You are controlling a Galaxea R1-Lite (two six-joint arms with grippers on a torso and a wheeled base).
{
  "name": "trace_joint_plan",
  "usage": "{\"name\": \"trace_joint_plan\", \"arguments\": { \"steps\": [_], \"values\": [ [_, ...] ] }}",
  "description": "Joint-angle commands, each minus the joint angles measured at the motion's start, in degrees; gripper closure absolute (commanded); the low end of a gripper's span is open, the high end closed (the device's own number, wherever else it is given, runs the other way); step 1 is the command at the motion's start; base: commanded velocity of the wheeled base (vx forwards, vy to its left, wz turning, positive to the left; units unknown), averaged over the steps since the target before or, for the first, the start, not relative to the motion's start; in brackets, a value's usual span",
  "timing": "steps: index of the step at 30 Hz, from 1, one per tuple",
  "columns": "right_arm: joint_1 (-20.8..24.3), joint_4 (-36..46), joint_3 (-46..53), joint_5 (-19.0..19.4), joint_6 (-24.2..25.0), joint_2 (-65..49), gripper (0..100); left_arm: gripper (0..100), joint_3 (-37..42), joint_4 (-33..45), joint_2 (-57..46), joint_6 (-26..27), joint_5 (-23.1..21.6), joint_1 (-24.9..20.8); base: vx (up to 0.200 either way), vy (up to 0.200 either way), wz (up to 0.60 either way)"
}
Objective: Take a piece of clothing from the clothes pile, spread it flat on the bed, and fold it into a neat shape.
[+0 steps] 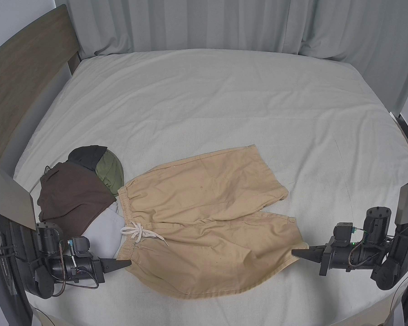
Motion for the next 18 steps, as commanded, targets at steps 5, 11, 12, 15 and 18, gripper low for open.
{"name": "trace_joint_plan", "arguments": {
  "steps": [5, 11, 12, 15, 18],
  "values": [
    [0.1, 0.0, -0.1, 0.2, 0.6, -2.9, 100, 100, -1.8, 0.0, -0.7, -2.3, 0.1, 0.4, 0.0, 0.0, 0.0],
    [0.1, 0.0, 1.1, 2.8, 0.5, -5.2, 100, 100, -2.4, 0.0, -3.0, -5.1, 0.0, 0.5, 0.0, 0.0, 0.0],
    [0.1, 0.0, 1.2, 2.8, 0.5, -5.9, 100, 100, -2.5, 0.0, -3.2, -5.5, 0.0, 0.6, 0.0, 0.0, 0.0],
    [0.1, 0.0, 1.6, 2.8, 0.5, -7.0, 100, 100, -2.8, 0.0, -3.1, -5.5, 0.0, 0.6, 0.0, 0.0, 0.0],
    [0.5, 0.0, 2.1, 3.6, 0.5, -8.4, 100, 100, -3.2, -0.1, -3.1, -5.5, -0.2, 0.7, 0.0, 0.0, 0.0]
  ]
}}
